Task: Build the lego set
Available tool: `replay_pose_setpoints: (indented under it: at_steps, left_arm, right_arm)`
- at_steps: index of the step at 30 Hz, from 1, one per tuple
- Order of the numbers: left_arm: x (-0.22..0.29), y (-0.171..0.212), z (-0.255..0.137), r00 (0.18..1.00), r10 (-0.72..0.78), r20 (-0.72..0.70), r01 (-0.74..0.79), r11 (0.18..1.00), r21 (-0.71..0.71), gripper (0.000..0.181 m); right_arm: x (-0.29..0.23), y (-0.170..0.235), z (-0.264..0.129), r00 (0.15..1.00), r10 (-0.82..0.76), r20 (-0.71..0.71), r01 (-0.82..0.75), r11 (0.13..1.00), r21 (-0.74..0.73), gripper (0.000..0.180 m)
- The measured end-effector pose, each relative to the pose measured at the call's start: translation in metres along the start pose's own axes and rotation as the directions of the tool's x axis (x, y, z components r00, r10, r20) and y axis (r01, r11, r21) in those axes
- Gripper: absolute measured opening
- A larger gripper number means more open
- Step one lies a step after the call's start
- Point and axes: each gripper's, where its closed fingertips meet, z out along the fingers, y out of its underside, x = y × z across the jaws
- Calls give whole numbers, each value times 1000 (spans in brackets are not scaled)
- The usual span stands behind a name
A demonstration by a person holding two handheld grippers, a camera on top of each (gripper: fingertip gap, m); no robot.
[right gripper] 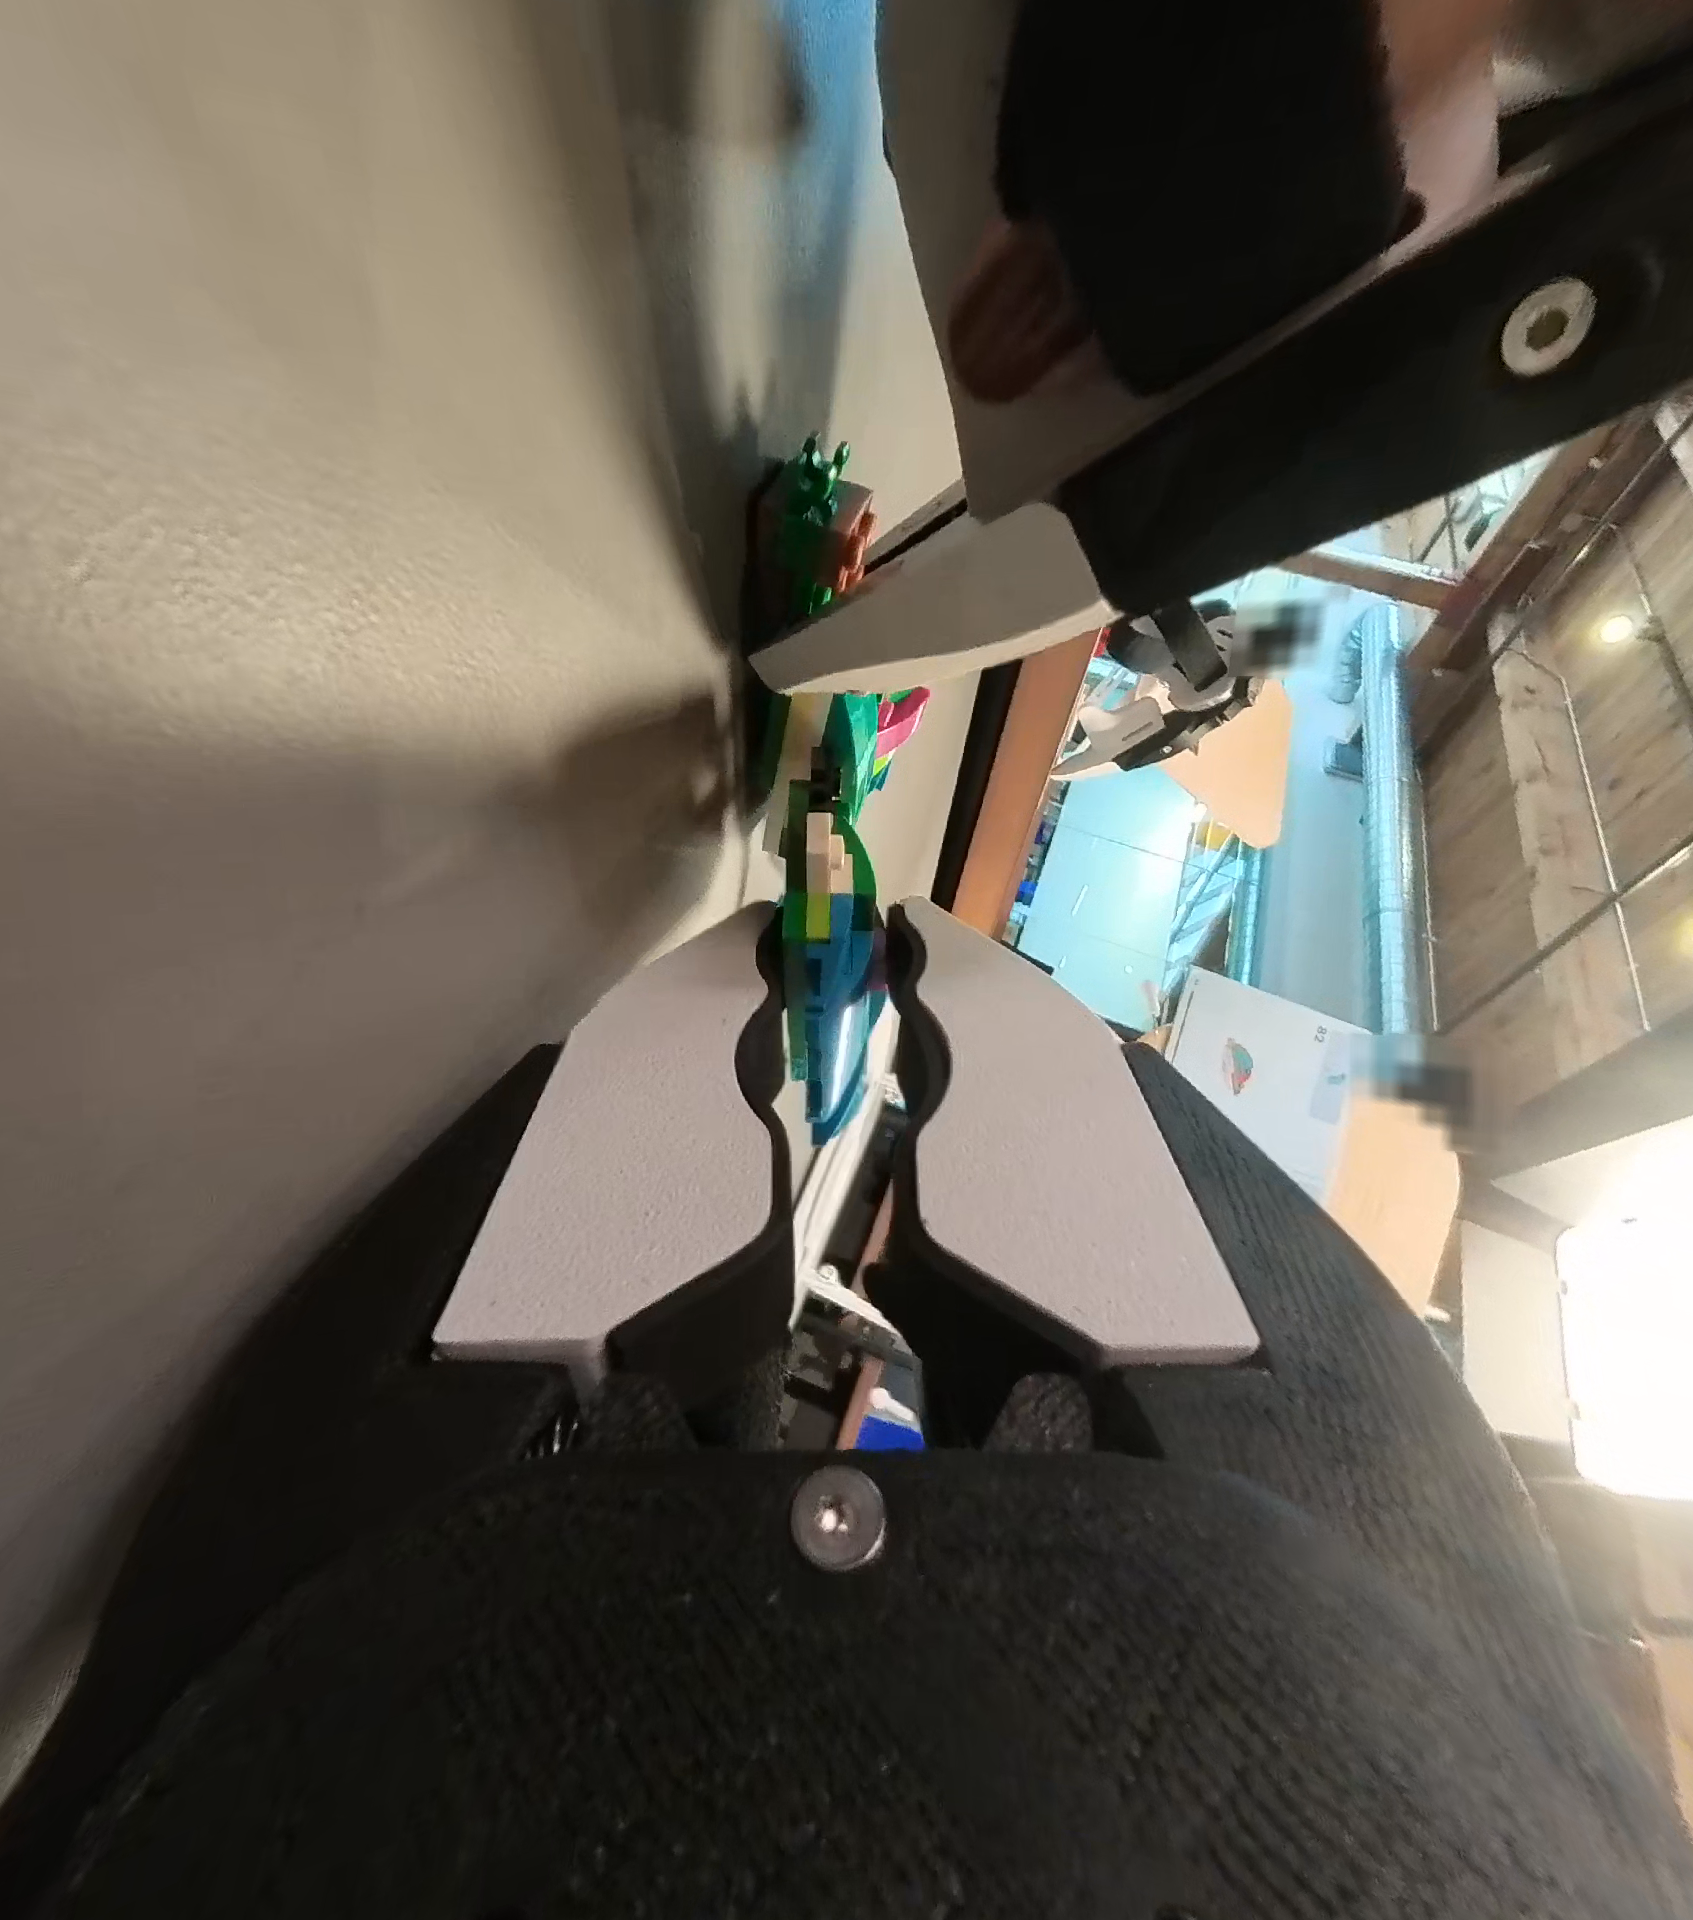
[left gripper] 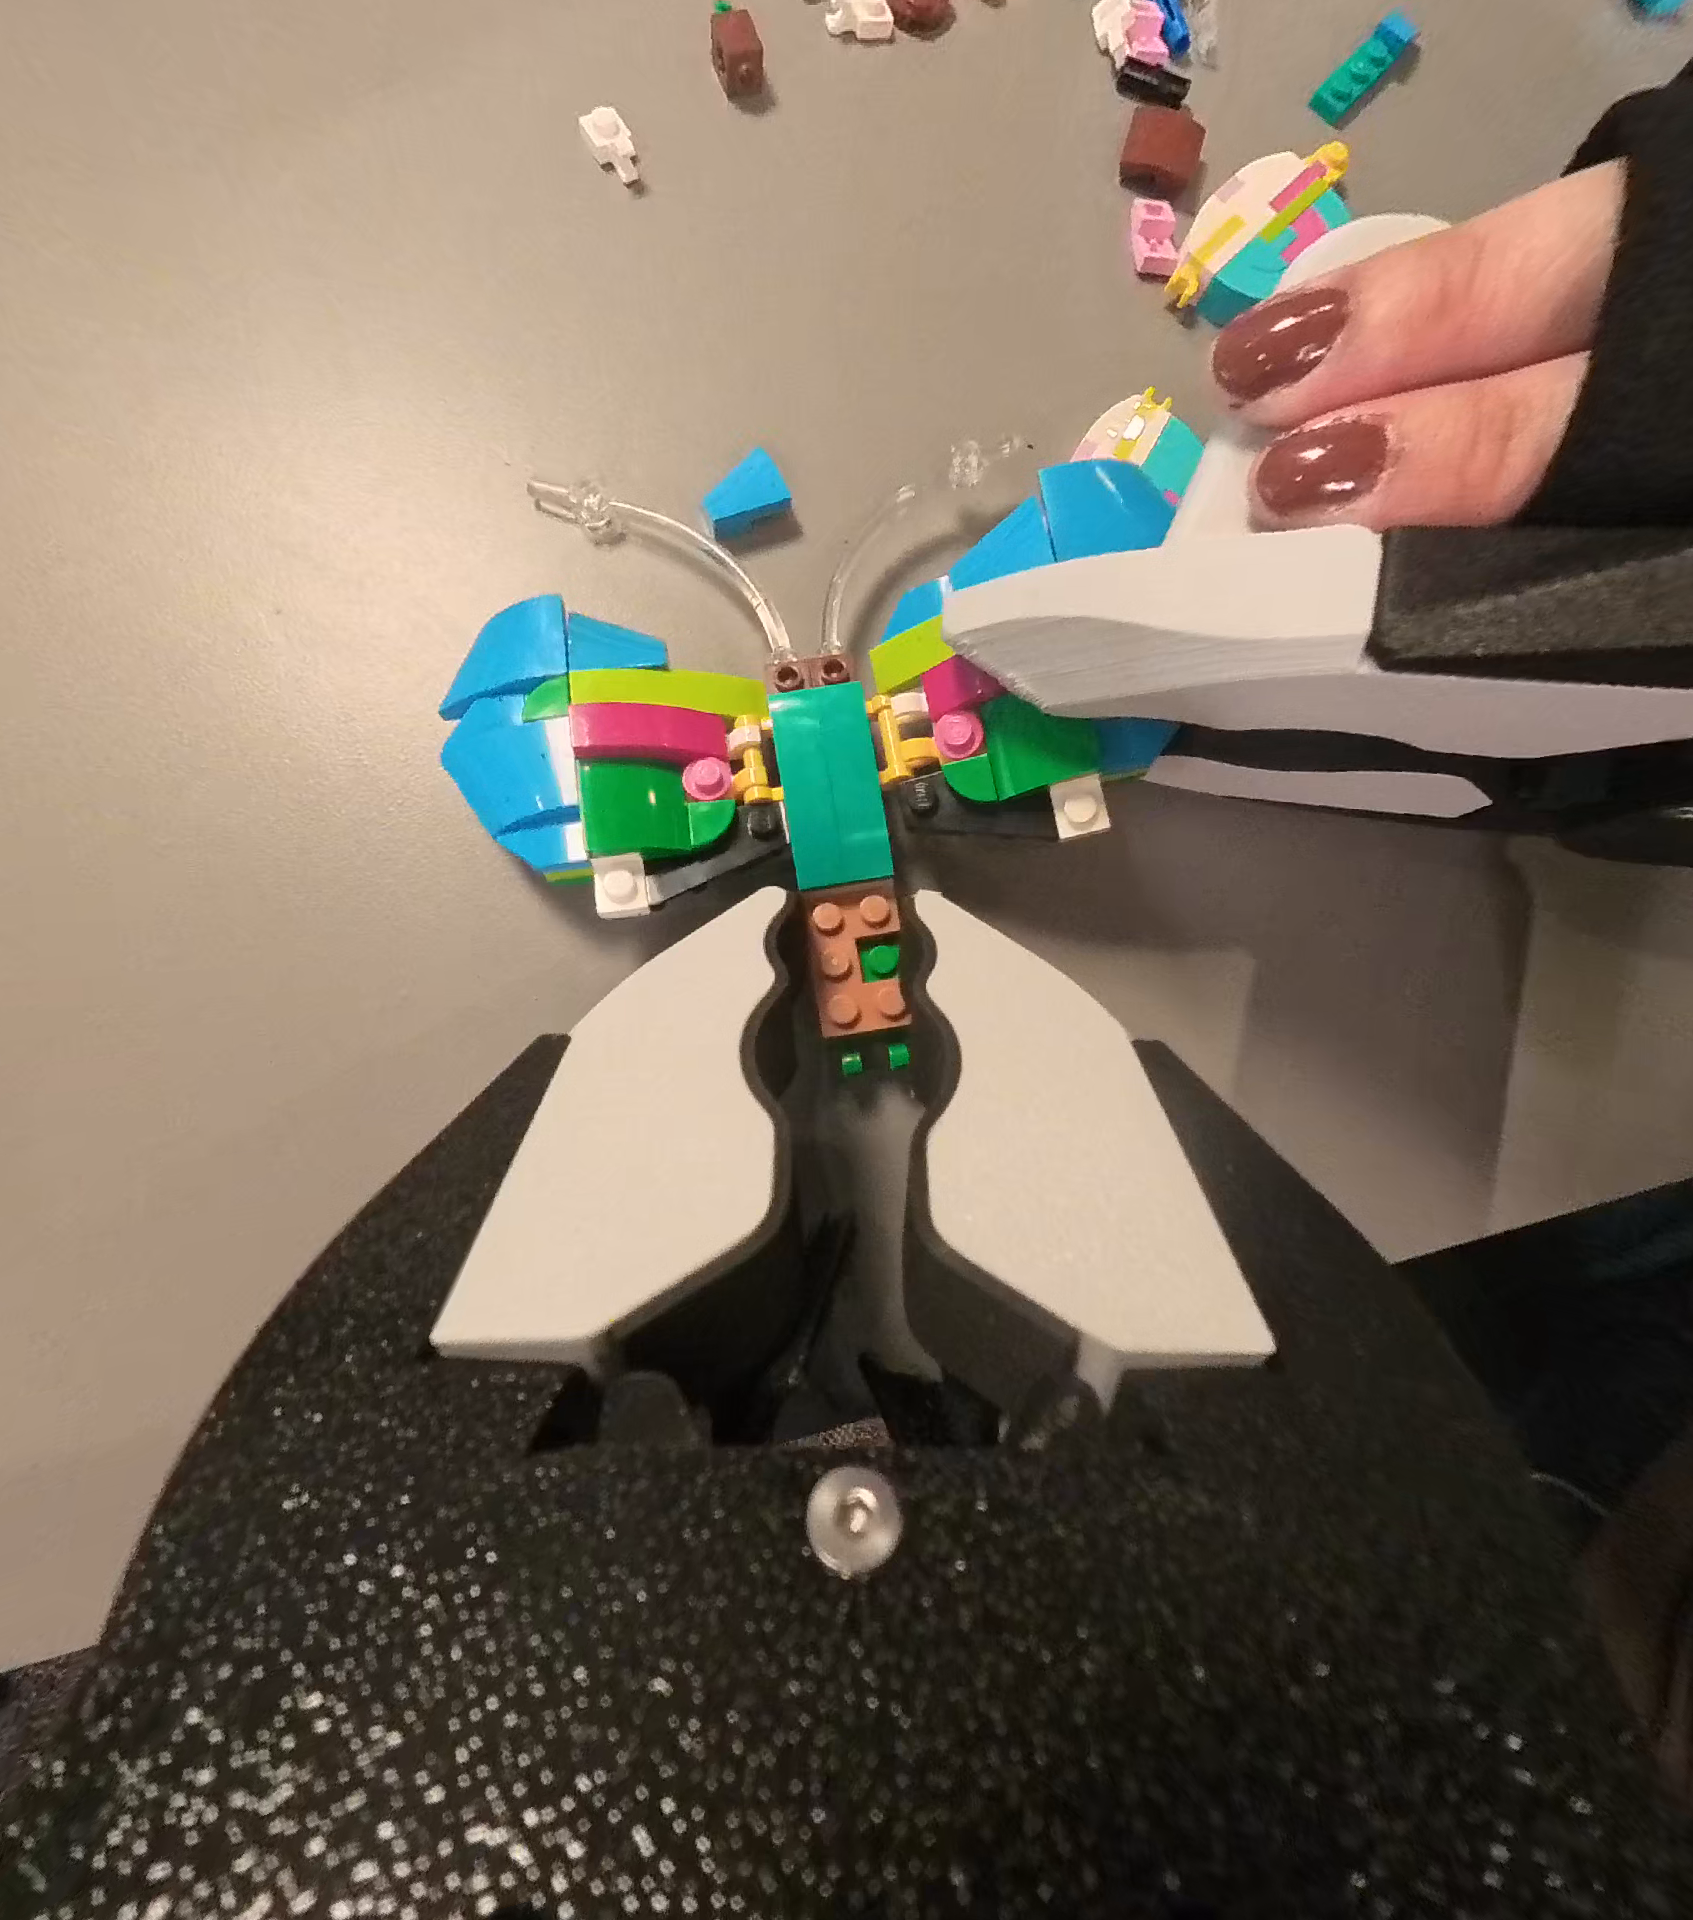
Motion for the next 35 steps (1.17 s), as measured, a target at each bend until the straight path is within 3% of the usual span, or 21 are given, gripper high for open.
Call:
replay_pose_setpoints:
  at_steps: [1, 35]
  left_arm:
    - [0, 0, 0, 1000, -4, 1, 4, 1000, 0, 17]
    - [-3, -1, 0, 998, 67, -7, -67, 998, -13, 18]
  right_arm:
    - [0, 0, 0, 1000, -3, 2, 3, 1000, -2, 16]
    - [3, 1, 10, 997, -47, 60, 45, 998, 36, 16]
